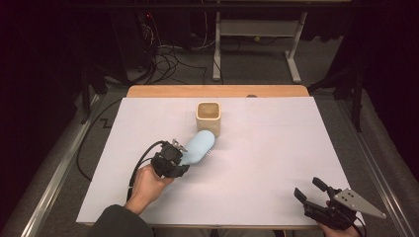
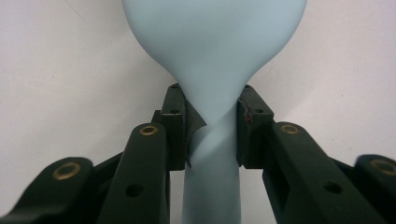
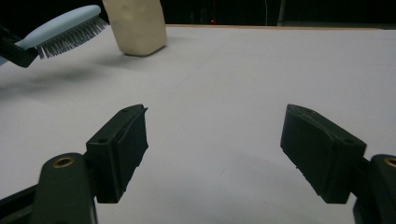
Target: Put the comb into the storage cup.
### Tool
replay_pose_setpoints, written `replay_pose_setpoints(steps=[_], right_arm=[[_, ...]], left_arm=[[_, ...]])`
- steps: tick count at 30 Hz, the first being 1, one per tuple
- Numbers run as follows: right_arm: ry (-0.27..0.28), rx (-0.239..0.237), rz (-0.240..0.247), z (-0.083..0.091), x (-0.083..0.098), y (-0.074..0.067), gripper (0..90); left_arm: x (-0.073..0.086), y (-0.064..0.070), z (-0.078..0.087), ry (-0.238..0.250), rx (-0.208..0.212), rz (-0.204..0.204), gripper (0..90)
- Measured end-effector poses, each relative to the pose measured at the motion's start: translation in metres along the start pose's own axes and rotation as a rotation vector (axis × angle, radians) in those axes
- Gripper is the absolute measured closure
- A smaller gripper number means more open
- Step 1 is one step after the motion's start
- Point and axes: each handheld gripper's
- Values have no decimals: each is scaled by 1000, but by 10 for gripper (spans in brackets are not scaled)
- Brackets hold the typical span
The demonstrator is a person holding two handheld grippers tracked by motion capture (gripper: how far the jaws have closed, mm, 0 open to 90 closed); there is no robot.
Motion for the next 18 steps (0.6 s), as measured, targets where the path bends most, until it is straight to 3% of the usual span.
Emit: replay_pose_setpoints(steps=[18], right_arm=[[5,2,8,-1,0,-2,230]], left_arm=[[9,10,11,62,23,-9,694]])
Point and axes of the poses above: each handheld gripper's, and its own axes: z roughly backward along the jaws, x roughly out of its underside, y roughly to its right, and after that the axes turned 7 degrees about -z, right-handed
